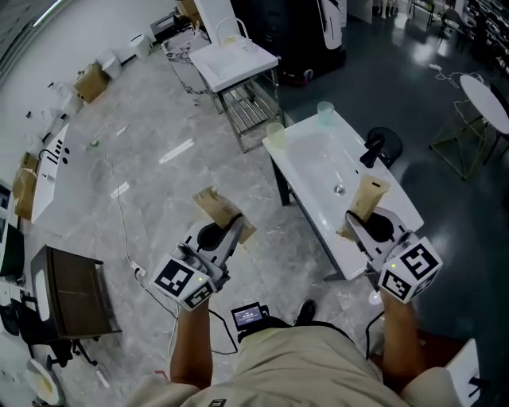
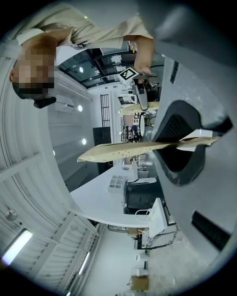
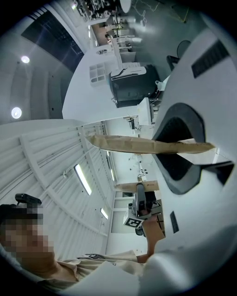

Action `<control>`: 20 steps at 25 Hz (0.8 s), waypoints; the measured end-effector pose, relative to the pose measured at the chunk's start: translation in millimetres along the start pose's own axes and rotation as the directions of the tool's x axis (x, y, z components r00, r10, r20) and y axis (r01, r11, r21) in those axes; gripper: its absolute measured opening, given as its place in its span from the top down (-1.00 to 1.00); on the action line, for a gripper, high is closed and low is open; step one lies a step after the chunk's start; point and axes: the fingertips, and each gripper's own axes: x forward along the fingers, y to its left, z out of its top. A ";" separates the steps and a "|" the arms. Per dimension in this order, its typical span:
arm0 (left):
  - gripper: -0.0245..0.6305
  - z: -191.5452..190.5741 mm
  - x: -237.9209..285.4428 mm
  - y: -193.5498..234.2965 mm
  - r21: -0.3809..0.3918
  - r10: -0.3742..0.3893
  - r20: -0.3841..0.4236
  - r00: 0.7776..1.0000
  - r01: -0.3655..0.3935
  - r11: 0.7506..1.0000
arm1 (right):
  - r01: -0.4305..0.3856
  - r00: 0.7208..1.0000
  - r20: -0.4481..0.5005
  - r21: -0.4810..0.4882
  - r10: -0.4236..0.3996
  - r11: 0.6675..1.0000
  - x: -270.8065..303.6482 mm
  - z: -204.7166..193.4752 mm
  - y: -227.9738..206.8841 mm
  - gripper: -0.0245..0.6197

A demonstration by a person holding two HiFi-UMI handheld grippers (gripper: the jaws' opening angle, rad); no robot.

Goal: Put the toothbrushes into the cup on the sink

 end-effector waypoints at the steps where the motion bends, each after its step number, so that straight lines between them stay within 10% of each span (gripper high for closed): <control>1: 0.88 0.4 9.9 4.6 0.000 -0.001 -0.003 1.000 0.001 1.000 | -0.003 1.000 0.001 0.001 0.003 1.000 4.7 2.0 -7.8 0.79; 20: 0.88 -6.4 183.6 143.6 0.008 -0.138 0.016 0.990 0.138 0.990 | 0.149 0.989 -0.017 0.016 -0.149 0.989 106.0 18.7 -132.6 0.79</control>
